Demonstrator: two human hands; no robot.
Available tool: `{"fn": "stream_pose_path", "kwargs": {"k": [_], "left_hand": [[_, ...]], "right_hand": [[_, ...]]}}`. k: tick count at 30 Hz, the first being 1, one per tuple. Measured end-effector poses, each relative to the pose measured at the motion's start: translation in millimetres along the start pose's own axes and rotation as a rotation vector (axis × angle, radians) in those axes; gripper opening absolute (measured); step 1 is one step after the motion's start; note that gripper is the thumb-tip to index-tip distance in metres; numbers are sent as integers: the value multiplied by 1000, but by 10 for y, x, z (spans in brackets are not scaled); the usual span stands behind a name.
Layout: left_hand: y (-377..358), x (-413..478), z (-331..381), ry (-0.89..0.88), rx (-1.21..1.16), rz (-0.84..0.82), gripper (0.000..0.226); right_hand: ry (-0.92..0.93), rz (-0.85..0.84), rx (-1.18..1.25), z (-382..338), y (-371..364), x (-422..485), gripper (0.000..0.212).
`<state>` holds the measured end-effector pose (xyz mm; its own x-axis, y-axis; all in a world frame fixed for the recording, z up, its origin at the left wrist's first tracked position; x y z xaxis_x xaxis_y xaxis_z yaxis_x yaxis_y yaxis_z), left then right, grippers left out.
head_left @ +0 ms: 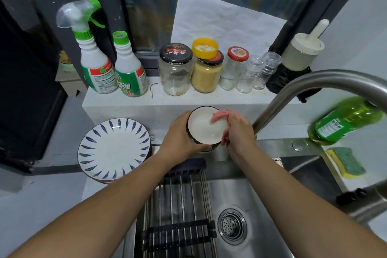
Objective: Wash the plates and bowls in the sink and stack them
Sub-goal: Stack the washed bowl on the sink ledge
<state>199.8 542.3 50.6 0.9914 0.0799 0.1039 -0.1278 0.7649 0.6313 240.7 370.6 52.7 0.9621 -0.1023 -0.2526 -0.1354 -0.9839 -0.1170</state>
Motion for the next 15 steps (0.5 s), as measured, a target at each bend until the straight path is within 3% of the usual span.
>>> {"fn": "stream_pose_path", "kwargs": {"k": [9, 15], "left_hand": [[-17, -62, -8, 43, 83, -11, 94], [95, -456, -176, 259, 15, -45, 127]], "right_hand": [[195, 63, 25, -341, 32, -272, 39], [118, -24, 67, -402, 246, -689, 29]]}}
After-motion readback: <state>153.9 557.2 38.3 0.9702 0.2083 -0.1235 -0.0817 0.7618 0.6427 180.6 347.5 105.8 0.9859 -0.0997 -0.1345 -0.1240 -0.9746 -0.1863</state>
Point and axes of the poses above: each hand's wrist, its own x-axis towards the middle knuckle, its own y-axis out of the back of the hand, z = x × y, the point moved 9 cm from there along x, towards the middle knuckle, and after that the axes turned 10 degrees about x, right-handed, at the moved point
